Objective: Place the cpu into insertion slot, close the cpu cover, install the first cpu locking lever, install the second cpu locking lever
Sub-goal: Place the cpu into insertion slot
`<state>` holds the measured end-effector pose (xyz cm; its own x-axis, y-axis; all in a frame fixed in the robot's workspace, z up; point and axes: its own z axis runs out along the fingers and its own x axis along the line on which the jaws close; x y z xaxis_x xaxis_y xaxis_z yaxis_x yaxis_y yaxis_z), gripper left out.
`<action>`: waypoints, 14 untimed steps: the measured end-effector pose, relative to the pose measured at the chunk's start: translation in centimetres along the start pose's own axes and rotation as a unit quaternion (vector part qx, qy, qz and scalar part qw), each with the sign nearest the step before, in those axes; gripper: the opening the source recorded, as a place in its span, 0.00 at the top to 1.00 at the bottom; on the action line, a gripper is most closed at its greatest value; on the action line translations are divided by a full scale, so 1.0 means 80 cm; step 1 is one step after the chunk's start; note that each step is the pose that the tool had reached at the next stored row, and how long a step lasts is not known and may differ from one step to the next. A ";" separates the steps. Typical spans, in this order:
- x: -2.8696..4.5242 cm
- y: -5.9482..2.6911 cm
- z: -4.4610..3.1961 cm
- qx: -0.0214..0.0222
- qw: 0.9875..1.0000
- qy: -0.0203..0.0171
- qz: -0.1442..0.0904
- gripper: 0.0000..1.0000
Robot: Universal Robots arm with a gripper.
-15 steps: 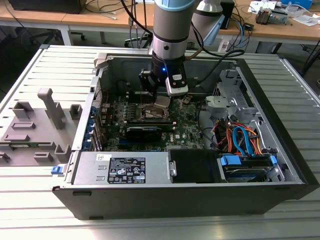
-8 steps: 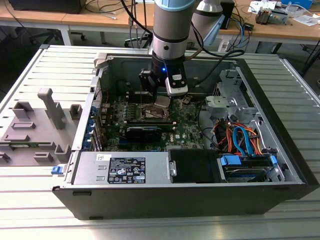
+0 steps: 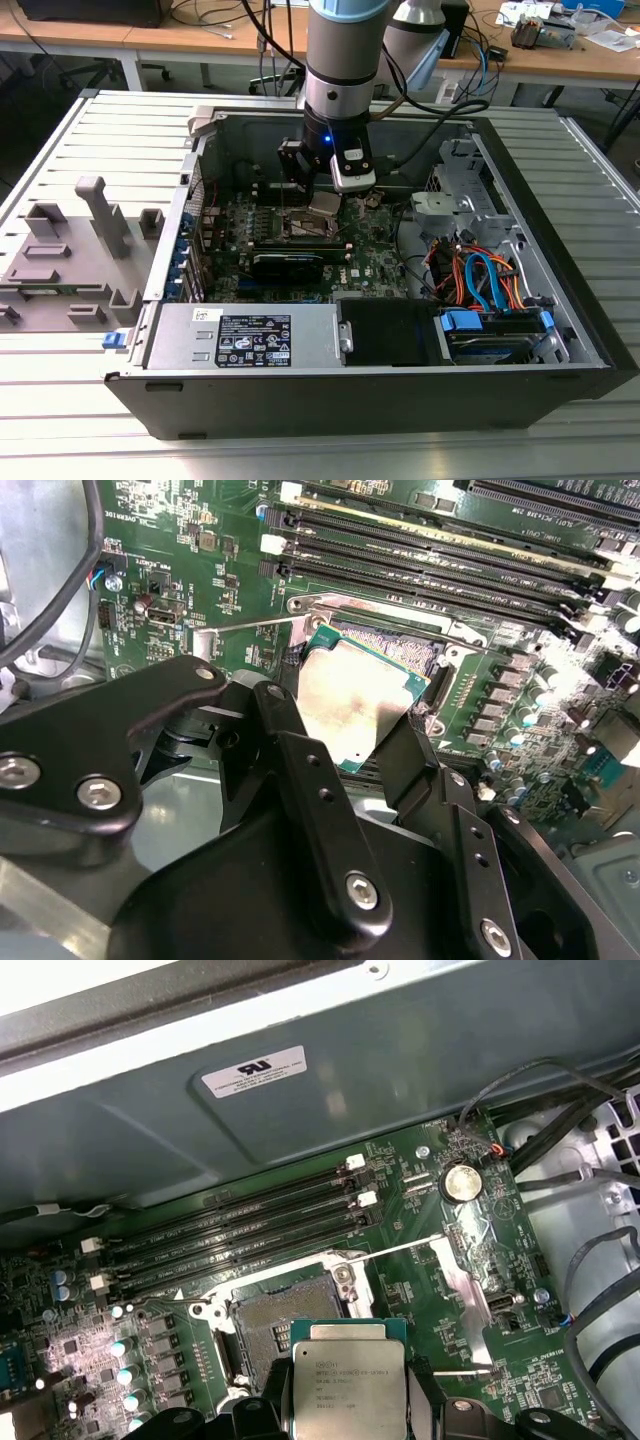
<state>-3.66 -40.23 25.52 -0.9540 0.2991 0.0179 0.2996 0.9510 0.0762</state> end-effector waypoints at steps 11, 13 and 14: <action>0.0000 0.000 0.0001 0.000 1.000 0.000 0.004 0.45; 0.0000 0.000 0.0001 0.000 1.000 0.000 0.005 0.45; 0.0000 0.000 0.0001 0.000 1.000 0.000 0.005 0.45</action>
<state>-3.65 -40.23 25.51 -0.9508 0.3094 0.0179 0.3099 0.9477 0.0762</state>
